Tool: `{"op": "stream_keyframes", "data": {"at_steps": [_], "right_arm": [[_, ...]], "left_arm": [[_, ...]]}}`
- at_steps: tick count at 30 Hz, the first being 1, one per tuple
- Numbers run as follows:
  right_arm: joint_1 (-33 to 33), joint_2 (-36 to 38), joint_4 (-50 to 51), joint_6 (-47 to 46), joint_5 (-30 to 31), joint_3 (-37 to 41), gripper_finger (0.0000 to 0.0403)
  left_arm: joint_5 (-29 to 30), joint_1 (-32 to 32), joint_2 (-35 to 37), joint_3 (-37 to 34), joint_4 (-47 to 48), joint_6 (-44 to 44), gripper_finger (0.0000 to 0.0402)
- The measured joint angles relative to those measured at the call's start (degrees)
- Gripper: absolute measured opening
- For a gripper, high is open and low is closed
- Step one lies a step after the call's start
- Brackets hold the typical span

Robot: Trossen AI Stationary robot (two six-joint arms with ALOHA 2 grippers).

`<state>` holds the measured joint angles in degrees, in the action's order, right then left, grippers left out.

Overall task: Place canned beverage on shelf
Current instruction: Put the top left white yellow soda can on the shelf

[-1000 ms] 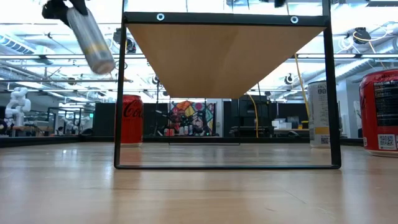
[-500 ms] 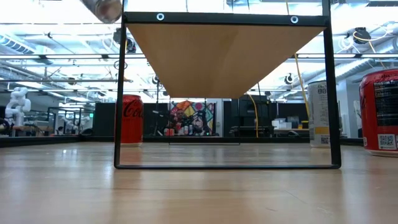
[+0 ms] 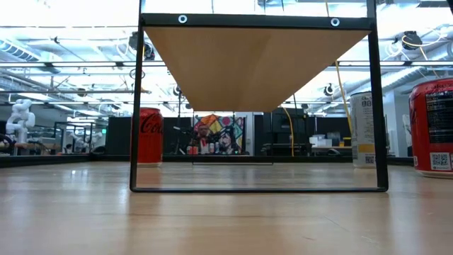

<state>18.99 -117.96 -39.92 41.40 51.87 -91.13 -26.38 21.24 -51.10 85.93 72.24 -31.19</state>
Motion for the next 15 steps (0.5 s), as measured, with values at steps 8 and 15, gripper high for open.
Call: {"op": "stream_keyframes", "data": {"at_steps": [8,15], "right_arm": [[-2.66,0.05,-1.35,-0.23,-5.94,-0.04,0.0345],[-4.20,0.05,-0.40,-1.68,-7.23,-0.04,0.0345]], "left_arm": [[3.30,-3.48,-1.51,-0.02,-0.64,-1.57,0.0243],[4.92,-6.08,-3.26,-0.02,-2.21,-3.01,0.0243]]}}
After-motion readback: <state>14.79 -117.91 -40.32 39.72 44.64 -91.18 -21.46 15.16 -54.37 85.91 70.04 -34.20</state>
